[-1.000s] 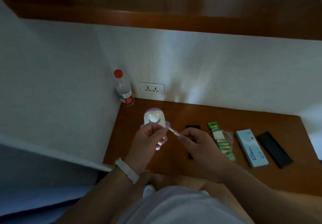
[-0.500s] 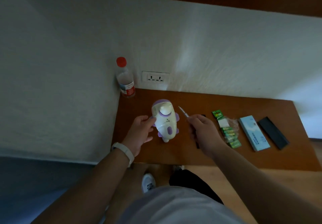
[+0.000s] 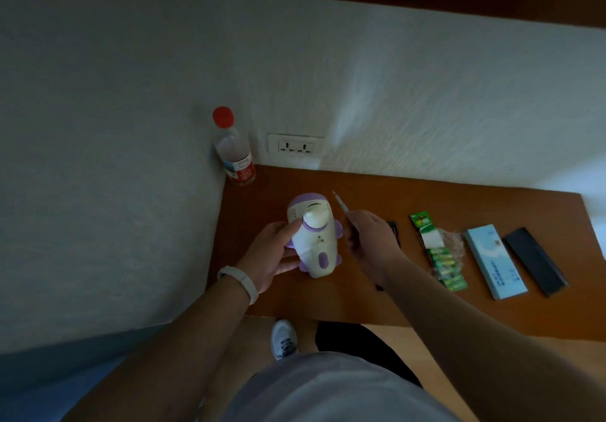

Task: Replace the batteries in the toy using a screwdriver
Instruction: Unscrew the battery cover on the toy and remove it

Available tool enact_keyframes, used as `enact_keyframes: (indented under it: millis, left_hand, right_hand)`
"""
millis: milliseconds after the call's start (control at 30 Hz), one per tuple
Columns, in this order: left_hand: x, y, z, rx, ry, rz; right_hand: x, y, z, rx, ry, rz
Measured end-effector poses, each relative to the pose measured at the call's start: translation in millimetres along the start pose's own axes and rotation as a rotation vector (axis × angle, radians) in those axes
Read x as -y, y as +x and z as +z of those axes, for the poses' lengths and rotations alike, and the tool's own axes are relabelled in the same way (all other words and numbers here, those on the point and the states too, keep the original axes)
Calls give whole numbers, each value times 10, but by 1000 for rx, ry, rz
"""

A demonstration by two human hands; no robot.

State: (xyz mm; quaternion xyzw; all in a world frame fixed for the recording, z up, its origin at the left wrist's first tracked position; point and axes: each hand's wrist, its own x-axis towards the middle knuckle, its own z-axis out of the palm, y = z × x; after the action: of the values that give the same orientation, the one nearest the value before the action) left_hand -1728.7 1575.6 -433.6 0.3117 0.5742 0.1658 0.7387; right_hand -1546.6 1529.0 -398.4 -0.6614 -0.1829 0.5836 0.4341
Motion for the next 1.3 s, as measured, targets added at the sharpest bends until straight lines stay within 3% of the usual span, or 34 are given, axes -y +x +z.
enact_keyframes:
  millis: [200,567,1033,1300]
  left_hand:
    - [99,92,102,44,-103,-9]
    - [130,31,125,99,-30,70]
    - [-24,-465,101,297,-30,184]
    - [-259,-790,278,281,-48,355]
  right_hand:
    - [-27,90,9,35,33,57]
    - [-67,30,-39,78,92,77]
    - [115,-674,-48,119,119,-136]
    - [361,-1087,-84,84,110,-353]
